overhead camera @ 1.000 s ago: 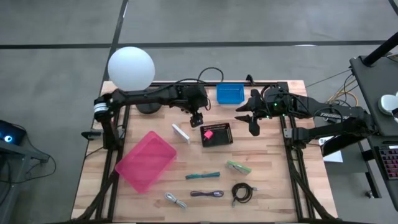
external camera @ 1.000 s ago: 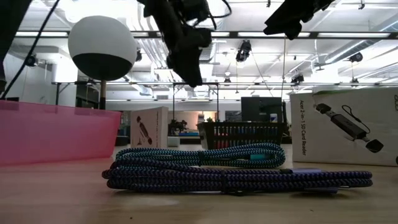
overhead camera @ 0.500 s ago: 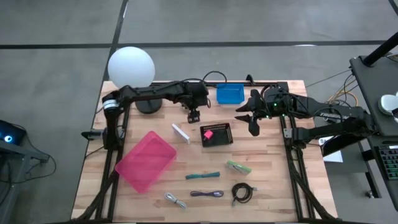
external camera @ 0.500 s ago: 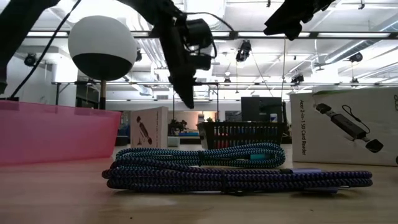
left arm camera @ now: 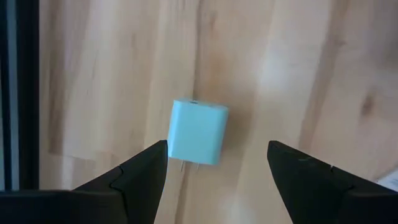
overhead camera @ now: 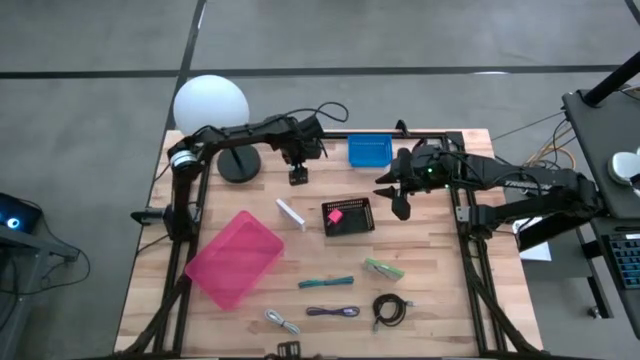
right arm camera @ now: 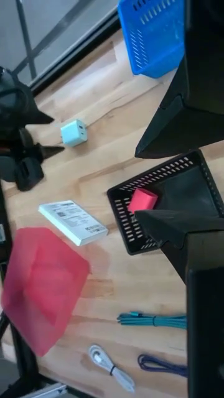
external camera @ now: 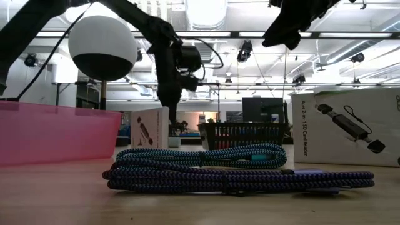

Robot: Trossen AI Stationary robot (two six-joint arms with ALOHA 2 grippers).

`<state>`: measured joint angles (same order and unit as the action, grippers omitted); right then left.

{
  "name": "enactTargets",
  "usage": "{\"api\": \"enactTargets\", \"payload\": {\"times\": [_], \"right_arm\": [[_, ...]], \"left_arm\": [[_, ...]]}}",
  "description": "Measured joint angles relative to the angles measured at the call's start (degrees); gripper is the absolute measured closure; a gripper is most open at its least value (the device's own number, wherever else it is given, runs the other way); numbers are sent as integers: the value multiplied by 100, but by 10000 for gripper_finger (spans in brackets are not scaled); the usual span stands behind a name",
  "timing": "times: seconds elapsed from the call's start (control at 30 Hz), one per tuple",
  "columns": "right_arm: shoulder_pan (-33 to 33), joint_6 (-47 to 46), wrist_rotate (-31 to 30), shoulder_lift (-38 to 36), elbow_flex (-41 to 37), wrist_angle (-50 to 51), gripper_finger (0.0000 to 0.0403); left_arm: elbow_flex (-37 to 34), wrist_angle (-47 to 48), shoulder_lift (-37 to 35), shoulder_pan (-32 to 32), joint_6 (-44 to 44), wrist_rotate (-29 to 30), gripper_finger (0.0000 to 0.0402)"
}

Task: Pick and place items into bin
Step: Put the light blue charger adapter into the black bin

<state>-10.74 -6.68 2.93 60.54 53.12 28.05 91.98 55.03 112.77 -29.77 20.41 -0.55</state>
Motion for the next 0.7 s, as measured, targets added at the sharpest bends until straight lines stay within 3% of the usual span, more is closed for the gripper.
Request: {"api": "enactTargets", "payload": {"times": [0.5,0.7], "right_arm": [[0,-82,7,211,0,142,264],[0,-82,7,198,0,137,267]], "left_arm": [[2,30,570,-101,503,114,142],[2,-407,572,-99,582,139,142]]}}
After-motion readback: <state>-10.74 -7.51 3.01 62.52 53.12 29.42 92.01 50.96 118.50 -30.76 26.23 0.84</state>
